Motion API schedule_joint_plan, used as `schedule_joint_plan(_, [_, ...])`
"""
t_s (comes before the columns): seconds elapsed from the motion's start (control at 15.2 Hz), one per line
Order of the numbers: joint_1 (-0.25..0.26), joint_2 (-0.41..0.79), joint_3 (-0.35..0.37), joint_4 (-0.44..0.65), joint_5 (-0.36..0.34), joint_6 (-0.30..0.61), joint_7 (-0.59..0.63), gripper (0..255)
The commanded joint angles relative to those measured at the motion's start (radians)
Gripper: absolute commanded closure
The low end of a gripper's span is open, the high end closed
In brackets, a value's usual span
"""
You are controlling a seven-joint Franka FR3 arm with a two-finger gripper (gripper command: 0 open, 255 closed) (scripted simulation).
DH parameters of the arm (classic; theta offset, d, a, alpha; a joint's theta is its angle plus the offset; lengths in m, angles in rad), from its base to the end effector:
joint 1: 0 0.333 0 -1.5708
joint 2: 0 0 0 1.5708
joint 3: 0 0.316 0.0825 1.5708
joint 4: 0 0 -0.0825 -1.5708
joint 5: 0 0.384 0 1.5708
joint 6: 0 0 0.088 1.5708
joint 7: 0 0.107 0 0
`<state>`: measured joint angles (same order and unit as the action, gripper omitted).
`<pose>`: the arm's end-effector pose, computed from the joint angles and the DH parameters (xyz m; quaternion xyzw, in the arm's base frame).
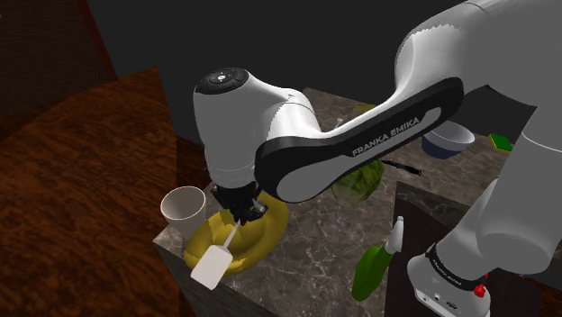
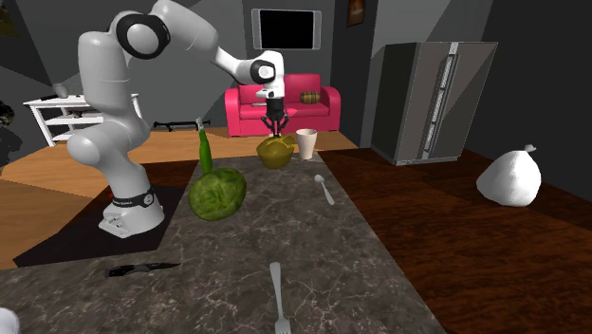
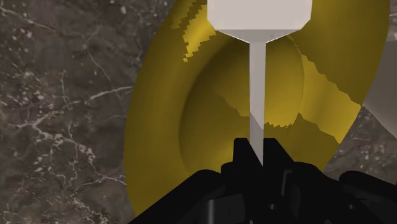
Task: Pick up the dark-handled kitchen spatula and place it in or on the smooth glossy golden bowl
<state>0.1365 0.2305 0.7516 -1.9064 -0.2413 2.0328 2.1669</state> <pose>0.4005 0.4404 0.4045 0.8313 -0.5548 0.0277 0.0185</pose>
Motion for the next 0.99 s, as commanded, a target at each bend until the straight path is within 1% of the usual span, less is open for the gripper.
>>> schedule_joint_plan(0.0, [0.002, 0.012, -0.004, -0.02, -0.012, 0.029, 0.008, 255])
schedule_joint_plan(0.07, [0.005, 0.025, -0.008, -0.032, -0.024, 0.049, 0.017, 255])
schedule_joint_plan(0.59, [0.006, 0.025, -0.009, -0.032, -0.024, 0.049, 0.017, 255])
schedule_joint_plan(0.66, [0.006, 0.025, -0.009, -0.032, -0.024, 0.049, 0.017, 0])
schedule_joint_plan(0.92, [0.006, 0.025, -0.009, -0.032, -0.024, 0.049, 0.017, 0])
